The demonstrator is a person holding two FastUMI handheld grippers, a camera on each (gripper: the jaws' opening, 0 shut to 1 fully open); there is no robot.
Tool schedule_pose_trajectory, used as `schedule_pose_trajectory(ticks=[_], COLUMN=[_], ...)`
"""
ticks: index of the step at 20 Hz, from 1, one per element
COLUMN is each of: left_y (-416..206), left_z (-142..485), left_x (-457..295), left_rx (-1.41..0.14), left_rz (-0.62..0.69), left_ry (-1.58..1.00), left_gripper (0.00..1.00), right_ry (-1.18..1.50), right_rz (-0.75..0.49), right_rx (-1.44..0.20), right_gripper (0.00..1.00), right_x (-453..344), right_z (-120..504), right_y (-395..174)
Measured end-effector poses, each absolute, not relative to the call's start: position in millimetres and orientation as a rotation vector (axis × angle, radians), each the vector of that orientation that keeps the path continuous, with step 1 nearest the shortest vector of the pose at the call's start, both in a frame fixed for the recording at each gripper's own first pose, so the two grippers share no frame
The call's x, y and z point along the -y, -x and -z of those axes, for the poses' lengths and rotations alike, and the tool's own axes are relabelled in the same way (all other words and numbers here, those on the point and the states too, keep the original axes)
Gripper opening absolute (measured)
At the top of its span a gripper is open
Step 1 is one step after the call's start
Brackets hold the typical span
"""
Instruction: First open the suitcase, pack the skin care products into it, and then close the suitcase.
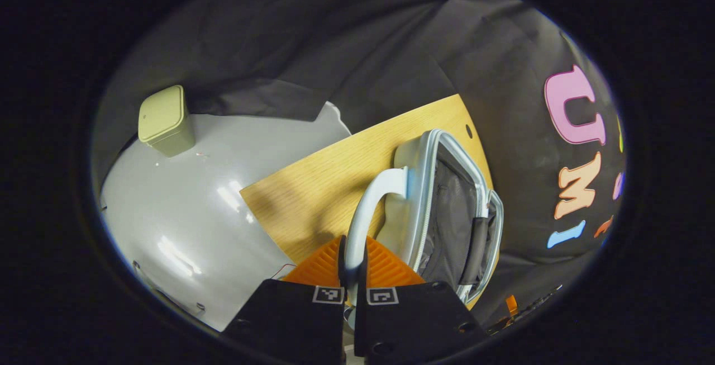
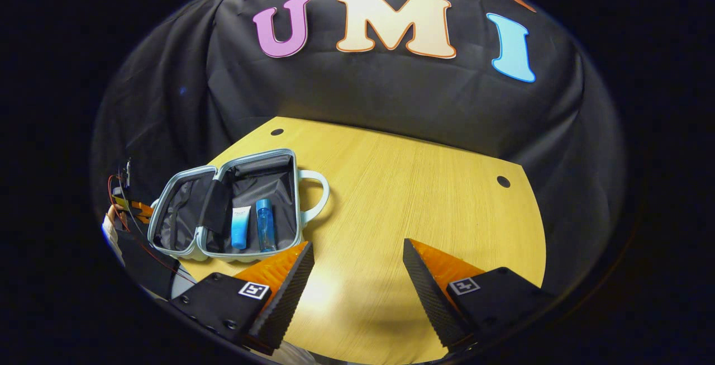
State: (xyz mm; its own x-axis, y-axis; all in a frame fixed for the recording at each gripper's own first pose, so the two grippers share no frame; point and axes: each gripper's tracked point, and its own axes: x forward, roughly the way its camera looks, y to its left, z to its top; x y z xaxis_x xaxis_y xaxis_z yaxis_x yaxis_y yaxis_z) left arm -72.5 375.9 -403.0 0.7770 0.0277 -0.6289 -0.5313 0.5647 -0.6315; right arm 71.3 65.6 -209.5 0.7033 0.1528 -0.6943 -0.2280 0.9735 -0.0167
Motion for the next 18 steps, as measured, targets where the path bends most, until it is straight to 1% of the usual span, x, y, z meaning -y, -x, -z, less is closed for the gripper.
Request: schedule_pose_trajectory(ticks=[3, 4, 6, 7, 8, 11, 18], left_y=[71, 69, 70, 70, 67, 69, 57], left_z=[395, 390, 378, 368, 354, 310, 239], left_x=[-371, -368, -365, -364, -362, -349, -296], left_rx=[-0.599, -0.591, -0.563, -0.545, -0.521, -0.473, -0.469], left_rz=[-0.332, -0.324, -0.304, -0.290, -0.274, -0.222, -0.150], left_ry=[0.925, 0.933, 0.944, 0.950, 0.954, 0.929, 0.751], left_gripper=[0.00, 0.00, 0.00, 0.00, 0.00, 0.00, 0.00], right_ry=[0.104, 0.102, 0.095, 0.092, 0.087, 0.066, 0.000], right_rz=[-0.213, -0.212, -0.208, -0.204, -0.202, -0.195, -0.184], right_rx=[-0.763, -0.761, -0.755, -0.753, -0.750, -0.746, -0.711], right_gripper=[0.99, 1.00, 0.99, 1.00, 0.99, 0.99, 0.99], right_x=[-64, -65, -61, -60, -58, -55, -45], right_z=[210, 210, 208, 208, 208, 208, 203], right_y=[-74, -75, -75, -77, -77, -77, -78])
